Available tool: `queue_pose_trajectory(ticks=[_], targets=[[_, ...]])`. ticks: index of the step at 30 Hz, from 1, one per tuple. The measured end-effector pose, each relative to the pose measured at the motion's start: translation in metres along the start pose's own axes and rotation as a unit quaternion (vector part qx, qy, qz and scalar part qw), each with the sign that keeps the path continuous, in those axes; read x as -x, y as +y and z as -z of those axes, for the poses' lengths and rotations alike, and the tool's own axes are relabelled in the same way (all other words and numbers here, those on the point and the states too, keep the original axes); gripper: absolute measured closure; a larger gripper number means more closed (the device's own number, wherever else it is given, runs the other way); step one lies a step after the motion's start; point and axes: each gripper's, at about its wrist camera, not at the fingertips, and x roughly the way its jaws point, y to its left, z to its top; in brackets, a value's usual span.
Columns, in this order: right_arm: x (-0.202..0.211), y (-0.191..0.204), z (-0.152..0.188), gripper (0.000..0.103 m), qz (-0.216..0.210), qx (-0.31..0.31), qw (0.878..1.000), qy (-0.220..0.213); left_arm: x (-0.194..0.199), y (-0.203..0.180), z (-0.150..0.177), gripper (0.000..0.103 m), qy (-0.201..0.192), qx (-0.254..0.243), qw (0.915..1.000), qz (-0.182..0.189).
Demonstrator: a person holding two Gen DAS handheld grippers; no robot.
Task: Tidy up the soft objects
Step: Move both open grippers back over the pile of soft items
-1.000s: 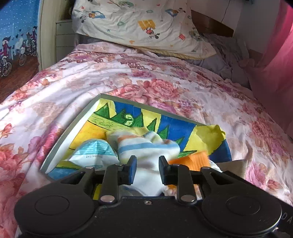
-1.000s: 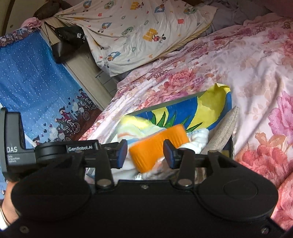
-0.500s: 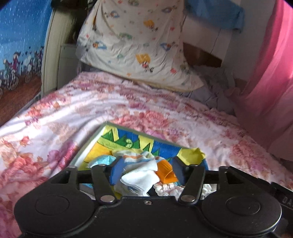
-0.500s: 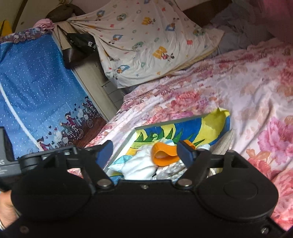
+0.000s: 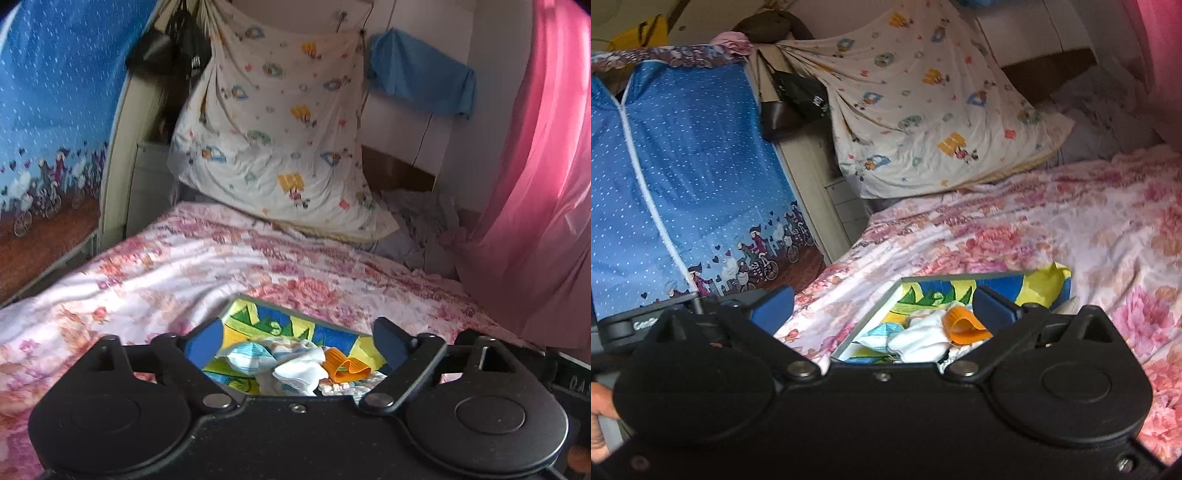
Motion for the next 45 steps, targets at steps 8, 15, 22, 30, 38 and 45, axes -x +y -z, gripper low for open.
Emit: queue_pose_trajectory(ticks=[8, 15, 22, 30, 38, 45], targets=[[0.024, 0.022, 0.008, 0.001, 0.01, 0.036, 0.999, -0.014, 0.042, 0.01, 0.026, 0.004, -0.038, -0.02, 0.9989, -0.018], [0.036, 0.034, 0.02, 0.001, 0.023, 0.071, 0.997, -0.015, 0.067, 0.014, 0.048, 0.003, -0.057, -0.038, 0.9973, -0.027], [0.051, 0.042, 0.028, 0.001, 0.028, 0.095, 0.995, -0.027, 0.086, 0.018, 0.073, 0.001, -0.065, -0.052, 0.996, -0.031], [0.06, 0.042, 0.039, 0.001, 0.045, 0.131, 0.99, -0.02, 0.094, 0.035, 0.101, 0.001, -0.038, -0.06, 0.9967, -0.039], [0.067, 0.039, 0.049, 0.0, 0.058, 0.134, 0.989, 0.013, 0.091, 0.043, 0.121, 0.001, -0.015, -0.069, 0.9969, -0.036], [0.066, 0.041, 0.055, 0.001, 0.072, 0.142, 0.986, 0.05, 0.084, 0.041, 0.135, 0.001, 0.014, -0.094, 0.995, -0.029]])
